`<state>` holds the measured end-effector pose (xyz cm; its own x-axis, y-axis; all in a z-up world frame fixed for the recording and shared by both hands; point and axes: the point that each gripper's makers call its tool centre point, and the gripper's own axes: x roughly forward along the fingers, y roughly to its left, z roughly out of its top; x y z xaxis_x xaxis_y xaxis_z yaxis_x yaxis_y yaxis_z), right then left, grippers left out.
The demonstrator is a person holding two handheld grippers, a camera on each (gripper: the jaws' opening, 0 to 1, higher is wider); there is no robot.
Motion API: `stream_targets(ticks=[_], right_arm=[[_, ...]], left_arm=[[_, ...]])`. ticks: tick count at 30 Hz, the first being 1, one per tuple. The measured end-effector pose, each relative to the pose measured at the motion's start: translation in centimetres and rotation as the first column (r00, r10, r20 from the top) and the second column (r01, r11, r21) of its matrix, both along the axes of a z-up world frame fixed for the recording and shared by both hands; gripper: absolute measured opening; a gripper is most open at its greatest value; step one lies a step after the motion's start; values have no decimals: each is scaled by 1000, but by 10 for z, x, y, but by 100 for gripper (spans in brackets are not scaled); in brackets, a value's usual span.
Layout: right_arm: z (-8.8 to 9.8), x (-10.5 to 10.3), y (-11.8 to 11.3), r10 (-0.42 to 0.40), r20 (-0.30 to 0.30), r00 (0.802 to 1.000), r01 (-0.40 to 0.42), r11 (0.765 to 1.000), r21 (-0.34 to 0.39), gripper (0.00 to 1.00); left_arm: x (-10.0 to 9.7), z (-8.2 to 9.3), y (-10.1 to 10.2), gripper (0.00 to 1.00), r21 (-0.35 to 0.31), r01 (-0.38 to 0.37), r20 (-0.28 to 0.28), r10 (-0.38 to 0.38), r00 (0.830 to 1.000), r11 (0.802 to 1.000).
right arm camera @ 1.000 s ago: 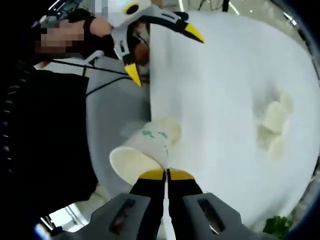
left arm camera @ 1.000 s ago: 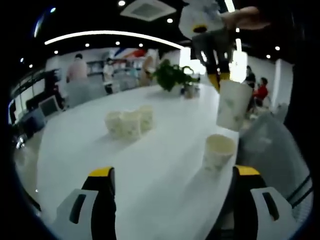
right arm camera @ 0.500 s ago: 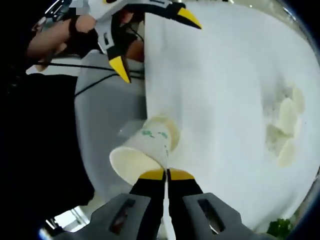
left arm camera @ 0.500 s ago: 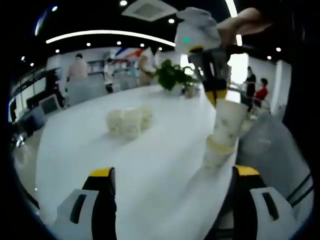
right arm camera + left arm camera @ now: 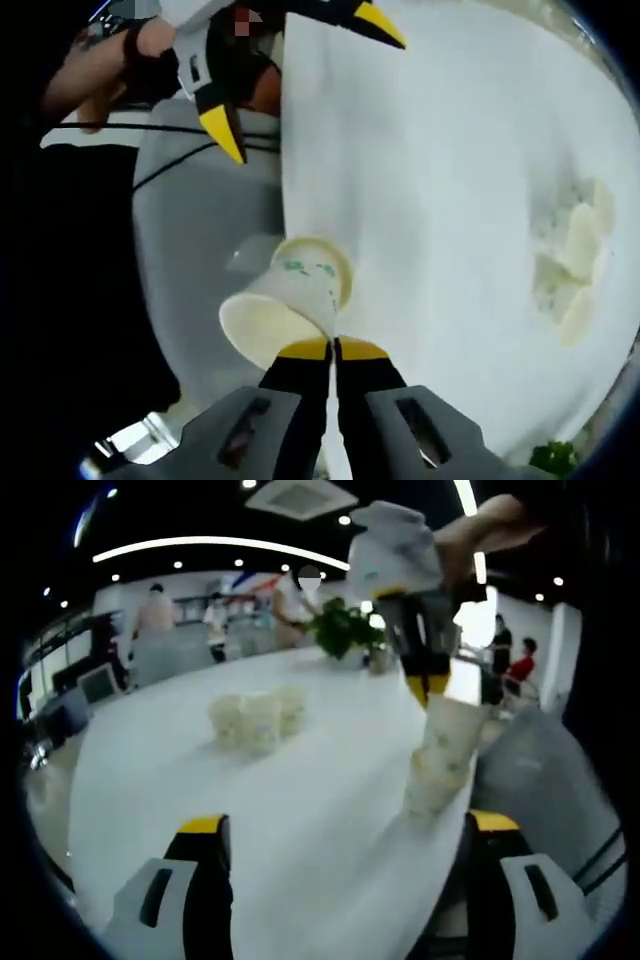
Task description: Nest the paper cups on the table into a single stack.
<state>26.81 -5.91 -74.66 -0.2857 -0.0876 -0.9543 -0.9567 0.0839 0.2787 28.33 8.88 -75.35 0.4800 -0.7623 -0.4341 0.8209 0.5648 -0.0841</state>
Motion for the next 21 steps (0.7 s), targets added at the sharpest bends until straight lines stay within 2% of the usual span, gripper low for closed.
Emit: stream_targets(ticks=[9,11,15,18,21], right_arm=[[-7,-2,0,13,4,1000,-13,1000,9,0],[-8,-2,4,62,7,998,-62,997,42,0],[-11,-2,5,112,10,994,-112,992,61,0],[-14,1,7,95,28,995,-97,992,78,12],[-14,-2,9,83,18,996,-85,993,86,12]], left_arm=[[1,-1,4,96,2,-8,-4,8,1000,1000],[2,0,4,96,-1,-9,-4,9,1000,1000],[4,1,5,96,-7,-18,-3,18,1000,1000],[5,0,5,96,-3,-16,-5,16,1000,1000],[5,0,5,96,-10,-20,-5,20,1000,1000]])
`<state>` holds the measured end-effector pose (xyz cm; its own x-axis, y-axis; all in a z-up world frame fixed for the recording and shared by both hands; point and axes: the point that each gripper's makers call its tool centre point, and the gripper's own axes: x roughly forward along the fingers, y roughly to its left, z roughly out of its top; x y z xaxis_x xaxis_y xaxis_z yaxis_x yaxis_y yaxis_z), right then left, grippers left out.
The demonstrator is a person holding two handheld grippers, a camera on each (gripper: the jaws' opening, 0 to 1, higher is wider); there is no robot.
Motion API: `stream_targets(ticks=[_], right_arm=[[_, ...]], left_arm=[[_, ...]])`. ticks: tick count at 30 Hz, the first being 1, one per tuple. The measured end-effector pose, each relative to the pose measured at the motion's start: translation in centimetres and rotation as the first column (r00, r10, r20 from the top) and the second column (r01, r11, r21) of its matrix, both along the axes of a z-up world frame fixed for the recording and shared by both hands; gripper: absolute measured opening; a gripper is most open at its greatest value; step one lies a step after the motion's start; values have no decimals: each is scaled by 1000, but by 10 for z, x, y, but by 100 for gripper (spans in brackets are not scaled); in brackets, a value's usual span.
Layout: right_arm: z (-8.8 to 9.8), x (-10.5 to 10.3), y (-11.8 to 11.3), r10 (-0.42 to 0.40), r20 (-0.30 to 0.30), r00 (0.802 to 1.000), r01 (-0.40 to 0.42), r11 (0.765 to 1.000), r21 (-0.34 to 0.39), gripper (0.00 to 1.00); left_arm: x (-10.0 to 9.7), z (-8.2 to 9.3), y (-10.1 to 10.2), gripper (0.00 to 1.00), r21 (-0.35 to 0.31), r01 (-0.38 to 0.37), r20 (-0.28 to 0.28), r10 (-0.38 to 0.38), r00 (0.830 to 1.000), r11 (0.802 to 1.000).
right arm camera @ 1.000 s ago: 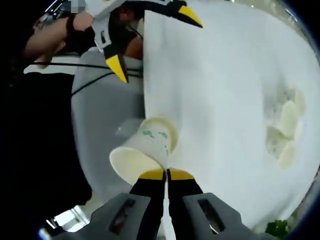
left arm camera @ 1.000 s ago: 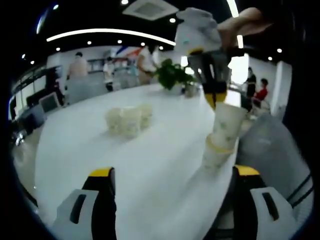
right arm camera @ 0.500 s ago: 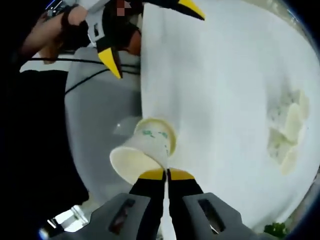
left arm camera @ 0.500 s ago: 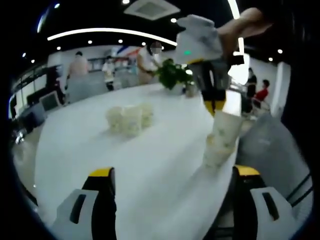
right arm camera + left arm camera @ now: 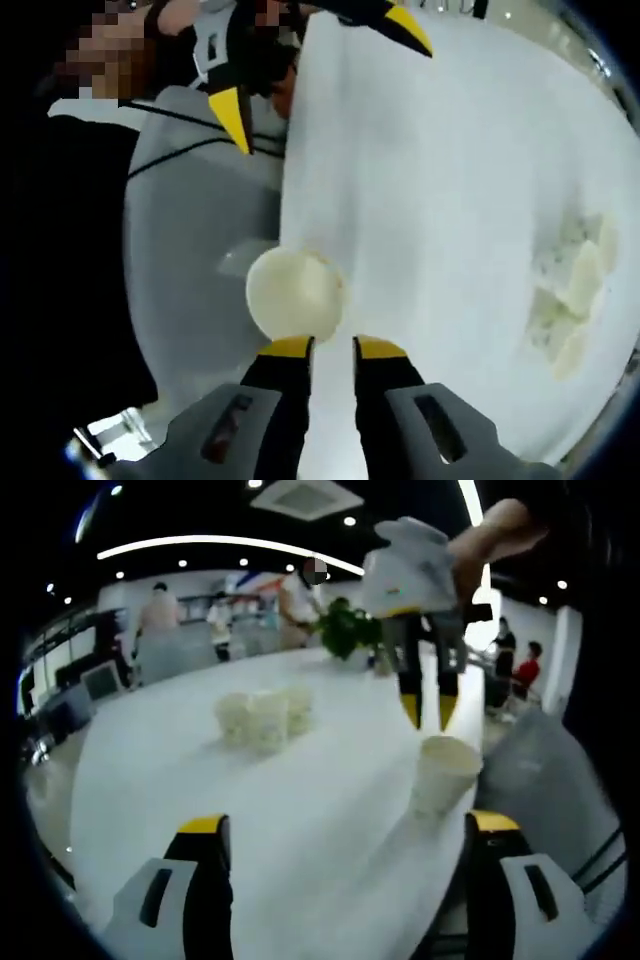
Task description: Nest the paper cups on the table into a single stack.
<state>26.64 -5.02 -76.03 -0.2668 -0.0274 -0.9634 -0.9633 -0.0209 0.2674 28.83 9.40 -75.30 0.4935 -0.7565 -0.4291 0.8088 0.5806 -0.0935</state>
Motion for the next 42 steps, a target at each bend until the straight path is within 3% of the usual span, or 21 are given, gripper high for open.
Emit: stream_targets(ticks=[18,29,38,42], right_arm=[[-6,-2,-2,-37,-4,999,37,999,9,11],[-1,-1,3,-121,-7,993,121,989,82,17],[12,4,11,-162,8,987,156,960,234,25],[20,6,10,-239,-25,971,236,927,291,26]], left_arm=[[0,1,0,96,7,4,-2,-4,1000,1000],[1,1,2,96,7,2,0,-2,1000,1000],[4,2,3,96,16,2,8,-2,1000,1000],[3,3,2,96,14,4,9,-5,1000,1000]])
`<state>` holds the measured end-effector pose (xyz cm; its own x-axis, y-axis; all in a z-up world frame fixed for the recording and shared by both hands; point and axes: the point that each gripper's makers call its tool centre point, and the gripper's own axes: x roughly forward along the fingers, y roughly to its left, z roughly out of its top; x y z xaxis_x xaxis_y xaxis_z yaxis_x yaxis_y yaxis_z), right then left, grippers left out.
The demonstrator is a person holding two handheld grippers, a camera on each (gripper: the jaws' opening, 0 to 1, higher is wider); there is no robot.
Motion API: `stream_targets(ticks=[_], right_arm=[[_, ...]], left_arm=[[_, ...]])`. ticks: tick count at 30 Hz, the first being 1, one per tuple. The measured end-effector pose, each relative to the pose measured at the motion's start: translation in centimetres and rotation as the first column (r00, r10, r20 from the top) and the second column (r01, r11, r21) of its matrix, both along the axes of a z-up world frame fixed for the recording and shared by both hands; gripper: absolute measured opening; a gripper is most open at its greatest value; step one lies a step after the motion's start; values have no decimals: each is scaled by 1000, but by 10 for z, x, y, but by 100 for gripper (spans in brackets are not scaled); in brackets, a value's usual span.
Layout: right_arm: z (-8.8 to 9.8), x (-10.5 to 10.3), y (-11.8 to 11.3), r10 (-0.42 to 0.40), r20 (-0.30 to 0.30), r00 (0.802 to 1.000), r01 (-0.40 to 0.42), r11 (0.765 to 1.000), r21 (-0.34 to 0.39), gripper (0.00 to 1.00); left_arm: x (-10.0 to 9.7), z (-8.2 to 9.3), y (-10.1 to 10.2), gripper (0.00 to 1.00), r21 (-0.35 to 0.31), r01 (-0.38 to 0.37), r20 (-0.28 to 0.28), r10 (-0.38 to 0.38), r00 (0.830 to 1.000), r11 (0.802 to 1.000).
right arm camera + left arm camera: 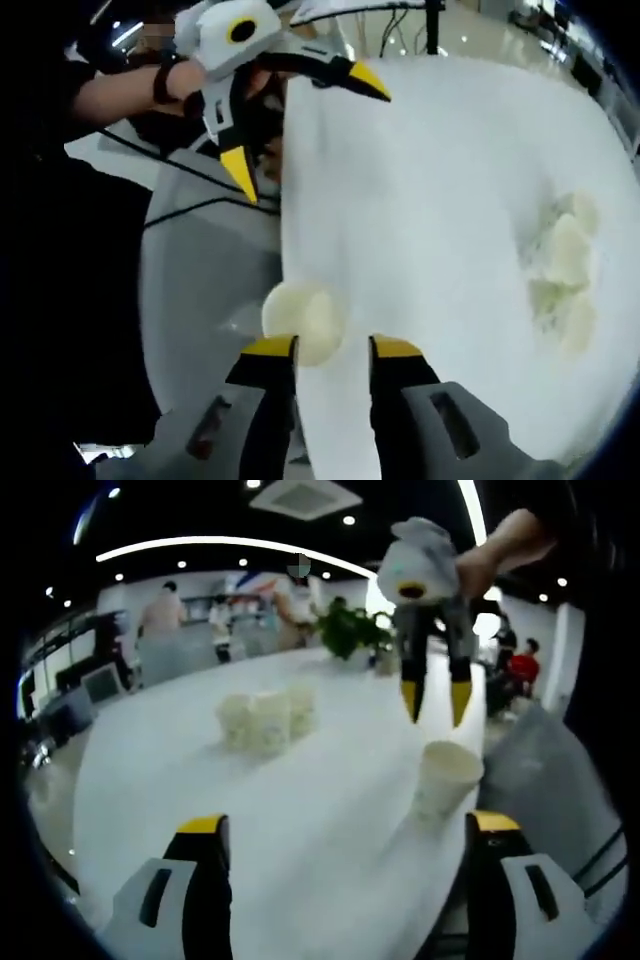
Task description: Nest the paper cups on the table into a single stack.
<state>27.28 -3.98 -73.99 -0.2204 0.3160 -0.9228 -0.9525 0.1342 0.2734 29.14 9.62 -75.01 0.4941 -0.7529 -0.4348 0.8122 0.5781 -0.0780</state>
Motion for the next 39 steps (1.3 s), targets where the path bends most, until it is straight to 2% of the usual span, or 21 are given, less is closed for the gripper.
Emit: stream_targets(ticks=[2,4,8,9,13,19,20,23,25,31,35,39], right_arm=[[4,6,1,-10,33,999,8,998,65,30],[6,14,-4,-11,86,996,3,996,92,39],[12,11,-13,-117,23,993,114,986,118,38],[13,14,-15,-144,33,989,138,981,140,39],[13,10,-27,-177,34,984,170,974,151,40],[15,5,-43,-272,42,961,258,943,211,40],[15,3,-46,-285,28,958,273,938,215,40],[14,6,-50,-378,-1,926,365,892,268,40],[16,12,-54,-468,-17,884,446,831,333,41],[13,20,-70,-606,-72,793,572,697,433,42],[4,15,-86,-649,-65,758,604,661,445,44],[-2,11,-98,-679,-26,733,614,646,453,46]], left_arm=[[0,1,-2,96,-8,2,-2,-2,1000,1000],[0,2,-2,97,-5,2,-5,-2,1000,1000],[0,3,-3,96,-2,8,-1,-8,1000,1000],[0,4,-3,96,1,12,-1,-12,1000,1000],[0,5,-3,97,9,17,-4,-17,1000,1000],[0,8,-5,97,9,27,3,-27,1000,1000],[0,8,-5,97,11,28,4,-28,1000,1000],[0,7,-5,98,4,23,-7,-23,1000,1000],[-1,7,-6,98,6,28,-7,-28,1000,1000],[-5,3,-9,98,19,49,-26,-48,999,999],[-2,5,-9,97,24,56,-21,-56,998,998],[1,8,-9,97,18,50,-11,-50,999,999]])
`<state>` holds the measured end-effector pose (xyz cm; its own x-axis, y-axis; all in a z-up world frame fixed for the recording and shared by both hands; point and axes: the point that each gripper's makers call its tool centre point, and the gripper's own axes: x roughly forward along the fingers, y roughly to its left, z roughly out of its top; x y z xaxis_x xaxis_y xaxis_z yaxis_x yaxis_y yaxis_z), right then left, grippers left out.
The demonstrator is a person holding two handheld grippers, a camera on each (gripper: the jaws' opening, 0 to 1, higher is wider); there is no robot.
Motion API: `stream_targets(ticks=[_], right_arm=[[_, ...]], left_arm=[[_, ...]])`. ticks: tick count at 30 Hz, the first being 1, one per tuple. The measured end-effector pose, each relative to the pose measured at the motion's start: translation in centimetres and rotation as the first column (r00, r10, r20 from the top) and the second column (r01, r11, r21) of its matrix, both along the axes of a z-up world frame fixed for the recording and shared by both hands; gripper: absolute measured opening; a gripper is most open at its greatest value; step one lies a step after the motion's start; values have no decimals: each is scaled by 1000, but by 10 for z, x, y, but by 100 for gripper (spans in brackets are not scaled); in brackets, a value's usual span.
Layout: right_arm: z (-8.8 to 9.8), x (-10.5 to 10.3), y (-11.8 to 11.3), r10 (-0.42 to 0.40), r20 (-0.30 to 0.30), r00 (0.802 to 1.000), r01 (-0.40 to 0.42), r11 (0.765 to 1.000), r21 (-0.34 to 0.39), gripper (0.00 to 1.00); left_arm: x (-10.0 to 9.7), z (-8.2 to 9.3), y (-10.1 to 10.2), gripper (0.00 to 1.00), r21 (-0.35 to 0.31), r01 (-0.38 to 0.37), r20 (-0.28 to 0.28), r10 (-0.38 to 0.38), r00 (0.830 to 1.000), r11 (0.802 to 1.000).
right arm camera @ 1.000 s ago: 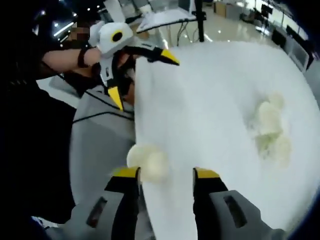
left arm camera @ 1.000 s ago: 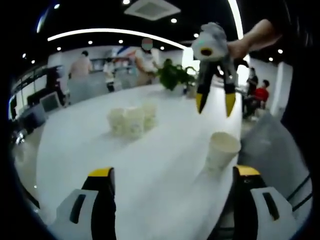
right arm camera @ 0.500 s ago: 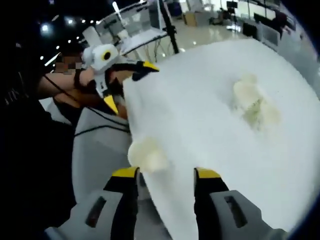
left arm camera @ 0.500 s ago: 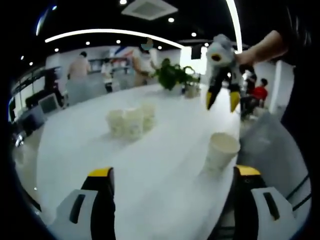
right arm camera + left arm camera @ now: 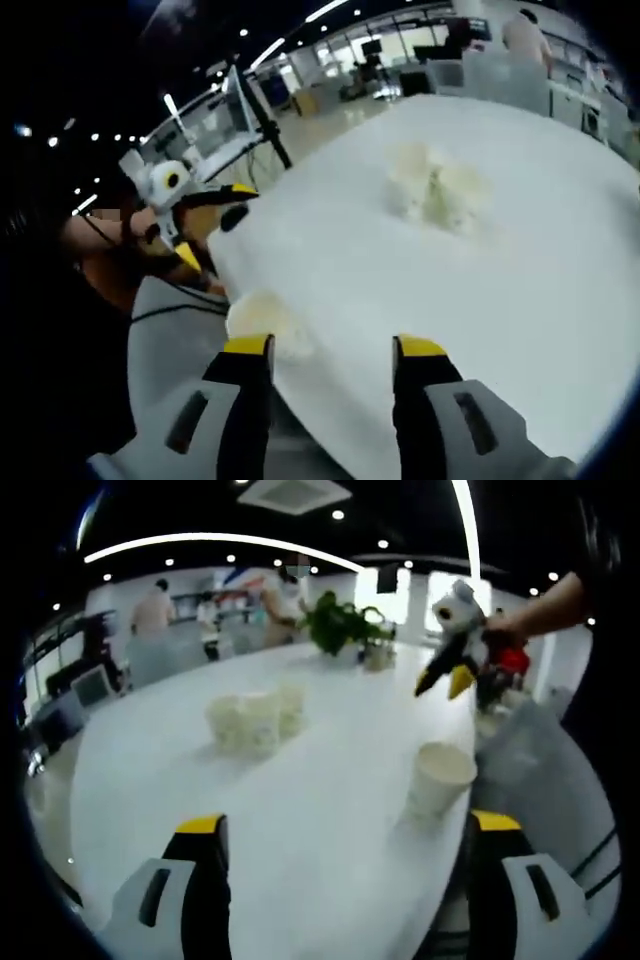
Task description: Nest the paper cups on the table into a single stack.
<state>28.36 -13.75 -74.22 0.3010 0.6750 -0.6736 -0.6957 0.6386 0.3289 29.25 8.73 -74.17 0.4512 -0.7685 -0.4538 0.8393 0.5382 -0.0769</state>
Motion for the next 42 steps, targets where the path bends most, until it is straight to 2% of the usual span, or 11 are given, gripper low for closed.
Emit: stream_targets(ticks=[3,4,9,16,20,25,29,30,34,38,42], right_arm=[[0,4,-6,-77,32,996,77,997,21,51],[1,7,-7,-102,61,993,99,994,40,54],[3,8,-7,-183,74,980,177,980,90,62],[-3,3,-7,-208,88,974,200,976,91,73],[0,2,-8,-230,113,967,217,970,113,79],[-5,4,-20,-262,165,951,252,964,84,93],[-2,7,-27,-286,207,936,273,958,88,99],[-1,9,-30,-296,220,929,285,955,83,100],[-4,10,-36,-291,233,928,285,957,60,100],[-2,12,-39,-315,236,919,305,949,78,100],[-5,13,-40,-301,244,922,294,953,67,100]], left_arm=[[2,2,1,98,-14,-15,-1,15,1000,1000],[3,2,1,98,-19,-19,-1,19,1000,1000],[-2,3,-3,98,-18,-2,1,2,1000,1000],[-2,6,-5,98,-26,5,-1,-5,1000,1000],[0,7,-7,98,-24,7,-4,-7,1000,1000],[0,9,-10,98,-31,5,-5,-5,1000,1000],[1,14,-10,98,-44,-4,-4,4,1000,999],[2,15,-10,98,-47,-7,-4,7,1000,999],[5,16,-7,98,-51,-20,-9,20,1000,999],[4,19,-6,98,-39,-13,-7,13,1000,999],[6,23,-5,98,-21,-3,-10,2,1000,1000]])
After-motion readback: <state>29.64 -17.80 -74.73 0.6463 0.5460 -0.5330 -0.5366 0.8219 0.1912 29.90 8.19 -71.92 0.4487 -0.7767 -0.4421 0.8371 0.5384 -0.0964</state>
